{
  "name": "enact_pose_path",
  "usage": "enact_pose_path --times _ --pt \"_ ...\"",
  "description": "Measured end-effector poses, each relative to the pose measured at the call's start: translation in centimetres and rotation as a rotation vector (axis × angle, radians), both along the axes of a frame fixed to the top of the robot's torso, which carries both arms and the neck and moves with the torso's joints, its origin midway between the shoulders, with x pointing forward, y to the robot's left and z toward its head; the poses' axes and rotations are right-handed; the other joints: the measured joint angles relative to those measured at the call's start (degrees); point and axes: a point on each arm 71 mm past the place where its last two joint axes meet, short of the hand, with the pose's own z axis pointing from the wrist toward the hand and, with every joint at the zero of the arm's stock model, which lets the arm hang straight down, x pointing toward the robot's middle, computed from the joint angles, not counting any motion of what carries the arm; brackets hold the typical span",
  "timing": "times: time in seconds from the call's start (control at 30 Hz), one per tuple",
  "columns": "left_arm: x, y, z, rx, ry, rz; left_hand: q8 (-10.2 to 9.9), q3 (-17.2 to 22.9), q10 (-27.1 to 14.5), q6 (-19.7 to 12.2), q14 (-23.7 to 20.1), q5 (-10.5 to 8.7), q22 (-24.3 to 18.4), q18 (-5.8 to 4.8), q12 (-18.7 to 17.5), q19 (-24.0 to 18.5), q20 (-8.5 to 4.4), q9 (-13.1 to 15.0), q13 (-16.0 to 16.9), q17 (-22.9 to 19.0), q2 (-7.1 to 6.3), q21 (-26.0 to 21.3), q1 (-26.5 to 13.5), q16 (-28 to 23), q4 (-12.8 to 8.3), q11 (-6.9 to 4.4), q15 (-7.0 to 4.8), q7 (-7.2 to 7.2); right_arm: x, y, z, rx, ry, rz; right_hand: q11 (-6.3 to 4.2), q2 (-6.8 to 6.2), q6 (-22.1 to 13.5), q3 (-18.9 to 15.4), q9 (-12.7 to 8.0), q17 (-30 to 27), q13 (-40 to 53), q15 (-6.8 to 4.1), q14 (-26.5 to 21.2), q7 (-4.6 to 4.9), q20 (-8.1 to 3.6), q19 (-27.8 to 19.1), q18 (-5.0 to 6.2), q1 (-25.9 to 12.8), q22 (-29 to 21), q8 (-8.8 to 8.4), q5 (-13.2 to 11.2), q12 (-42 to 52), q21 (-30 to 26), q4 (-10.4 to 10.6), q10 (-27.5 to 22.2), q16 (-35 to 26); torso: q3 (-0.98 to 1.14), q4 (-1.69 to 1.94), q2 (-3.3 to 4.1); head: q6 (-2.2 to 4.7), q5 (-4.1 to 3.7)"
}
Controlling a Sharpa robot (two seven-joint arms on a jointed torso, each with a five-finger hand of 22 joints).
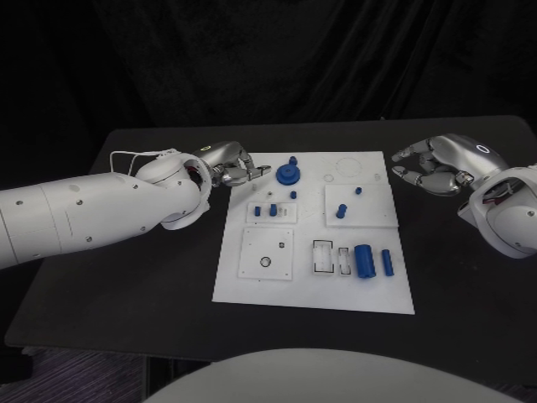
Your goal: Assemble the parts on the task board
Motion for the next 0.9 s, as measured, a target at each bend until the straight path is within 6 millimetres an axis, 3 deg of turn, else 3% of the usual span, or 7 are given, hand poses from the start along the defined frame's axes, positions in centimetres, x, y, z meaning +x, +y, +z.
enact_pose_path --times 0.13,0.27,0.37,0.47,0.63,0.7,0.9 --pt "0.2 -0.3 0.6 0.002 -0.105 -0.060 -1.51 1.10 -0.34 -8.87 0.02 1.15 0.00 0.00 -4.45 -4.64 1.38 0.00 0.00 0.00 -0.72 -5.61 8.68 -0.17 -1.10 1.82 1.47 2.33 0.0 0.0 0.0 0.001 0.000 0.001 0.00 0.00 0.00 0.00 0.00 0.00 0.00 0.00 0.00 0.00 0.00 0.00 0.00 0.00 0.00 0.00 0.00 0.00 0.00 0.00 0.00 0.00 -0.01 0.01 0.01 0.00 -0.31" --pt "0.2 -1.2 0.8 0.005 -0.146 -0.143 -8.02 4.85 -8.02 -15.45 -3.19 -3.99 0.00 1.37 -11.66 -10.28 2.69 -1.84 0.00 0.00 -1.75 -12.31 16.10 -4.19 -0.60 3.46 3.35 4.30 -0.1 0.1 0.0 0.003 -0.002 0.003 0.00 0.00 0.00 0.17 0.00 0.00 -0.01 0.00 0.00 0.00 0.00 0.00 0.00 0.00 0.00 0.00 0.00 -0.25 0.00 0.17 0.00 0.00 -0.01 0.01 0.07 0.00 -0.40" --pt "0.1 -2.1 0.8 0.011 -0.147 -0.221 -13.47 12.46 -42.00 -16.47 -19.81 -8.16 0.00 1.37 -41.28 -14.92 4.31 -5.99 -9.79 -4.81 -4.65 -14.74 25.44 -13.34 -1.06 6.71 6.49 5.50 -0.2 0.0 0.1 0.004 -0.005 0.002 0.00 0.00 0.00 0.16 0.00 0.00 -0.01 0.00 0.00 0.00 0.00 0.00 0.00 0.00 0.00 0.00 0.00 -0.25 0.00 0.16 0.00 0.00 -0.01 0.01 0.11 0.00 -0.51" --pt "0.0 -3.1 0.6 0.026 -0.141 -0.308 -22.71 20.75 -53.67 -19.08 -19.40 -11.25 0.00 1.37 -60.42 -12.56 6.16 -16.45 -22.94 -6.52 -9.08 -8.85 33.98 -13.05 -5.08 9.62 8.46 4.68 -0.2 -0.1 0.1 0.006 -0.007 0.002 0.00 0.00 0.00 0.16 0.01 0.00 -0.01 0.00 0.00 0.00 0.00 0.00 0.00 0.00 0.00 0.00 0.00 -0.25 0.00 0.16 0.00 0.00 -0.02 0.00 0.18 0.00 -0.59" --pt "-0.1 -4.8 0.5 0.083 -0.189 -0.467 -23.72 21.04 -60.55 -13.40 -15.63 -11.42 0.00 1.37 -66.94 -8.57 4.39 -29.17 -32.95 -11.08 -11.97 -4.27 37.70 -14.64 -10.98 4.66 4.32 -6.99 -0.3 -0.1 0.1 0.008 -0.011 0.002 0.20 -0.06 0.83 0.32 0.01 0.00 -0.01 0.00 0.00 -0.01 0.00 0.00 0.00 -0.42 0.00 0.00 0.22 -0.25 0.00 0.32 0.20 0.00 -0.02 -0.06 0.30 0.00 -0.91" --pt "-0.2 -5.5 0.5 0.111 -0.215 -0.522 -23.73 18.52 -60.82 -11.18 -15.14 -8.65 0.00 1.36 -67.11 -8.19 3.29 -35.66 -37.53 -13.08 -12.39 -4.37 35.89 -15.31 -10.48 2.94 2.86 -8.57 -0.3 -0.2 0.2 0.008 -0.012 0.002 0.20 -0.06 0.83 0.32 0.01 0.00 -0.01 0.00 0.00 -0.01 0.00 0.00 0.00 -0.56 0.00 0.00 0.22 -0.25 0.00 0.32 0.20 0.00 -0.02 -0.07 0.36 0.00 -0.99" --pt "-0.3 -6.9 0.3 0.192 -0.269 -0.638 -23.73 16.99 -59.83 -8.45 -14.52 -6.68 0.00 1.37 -66.34 -7.21 2.78 -42.42 -42.80 -13.98 -12.26 -4.50 35.44 -15.14 -10.66 3.37 3.09 -8.25 -0.2 -0.1 0.2 0.008 -0.013 0.004 0.20 -0.06 0.82 0.32 0.01 0.00 -0.01 0.00 0.00 -0.01 0.00 0.00 0.00 -0.56 0.00 0.00 0.22 -0.25 0.00 0.32 0.20 0.00 -0.03 -0.07 0.48 0.00 -1.03"
